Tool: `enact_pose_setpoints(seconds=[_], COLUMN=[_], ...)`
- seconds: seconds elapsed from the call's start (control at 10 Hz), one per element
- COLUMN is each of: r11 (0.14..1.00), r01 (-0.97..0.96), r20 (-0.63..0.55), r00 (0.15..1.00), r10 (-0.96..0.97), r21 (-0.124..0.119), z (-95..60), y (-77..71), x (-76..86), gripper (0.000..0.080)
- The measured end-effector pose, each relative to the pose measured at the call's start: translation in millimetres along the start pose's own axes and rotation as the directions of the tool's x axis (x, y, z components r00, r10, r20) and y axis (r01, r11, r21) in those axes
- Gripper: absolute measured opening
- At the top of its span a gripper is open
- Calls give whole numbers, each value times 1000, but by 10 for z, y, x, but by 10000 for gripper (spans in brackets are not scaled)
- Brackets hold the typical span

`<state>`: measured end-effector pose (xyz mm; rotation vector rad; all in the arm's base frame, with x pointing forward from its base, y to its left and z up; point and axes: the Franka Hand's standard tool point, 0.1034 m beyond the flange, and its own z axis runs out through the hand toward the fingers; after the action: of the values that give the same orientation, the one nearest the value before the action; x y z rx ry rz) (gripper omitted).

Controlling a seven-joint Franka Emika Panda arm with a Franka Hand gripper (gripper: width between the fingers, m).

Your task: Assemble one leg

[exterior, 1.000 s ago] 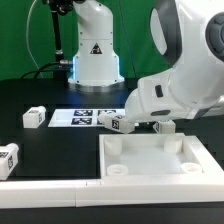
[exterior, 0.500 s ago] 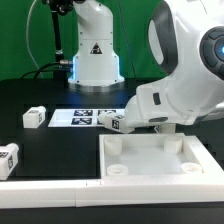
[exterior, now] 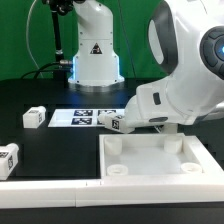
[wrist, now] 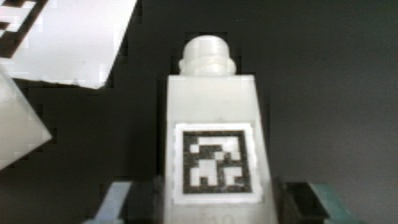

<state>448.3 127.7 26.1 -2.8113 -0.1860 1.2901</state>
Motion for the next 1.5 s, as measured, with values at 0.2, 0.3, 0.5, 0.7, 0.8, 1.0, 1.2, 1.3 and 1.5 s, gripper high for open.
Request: enact_pose_setpoints(seconds=[0.2, 0.3, 0.5, 0.7, 0.8, 1.0, 1.2, 1.3, 1.5], r11=[999, 998, 997, 998, 998, 993, 990, 993, 993], r01=[54, 68, 73, 66, 61, 104, 123, 109, 91], r20=[-70, -82, -282, -419, -484, -606, -710, -780, -835], r00=[996, 994, 957, 905, 873, 787, 691, 615, 539], r10=[-54, -67, -70, -66, -64, -116, -134, -111, -109], r21=[5, 16, -3, -13, -22, -56, -67, -55, -71], z=[-556, -721, -1065, -1063, -1087, -1153, -1629, -1748, -1712], y=[153, 269, 322, 307, 310, 200, 390, 420, 449], x=[-271, -344, -363, -263, -252, -4, 95, 149, 172], gripper=[284, 284, 285, 285, 285, 285, 285, 285, 285])
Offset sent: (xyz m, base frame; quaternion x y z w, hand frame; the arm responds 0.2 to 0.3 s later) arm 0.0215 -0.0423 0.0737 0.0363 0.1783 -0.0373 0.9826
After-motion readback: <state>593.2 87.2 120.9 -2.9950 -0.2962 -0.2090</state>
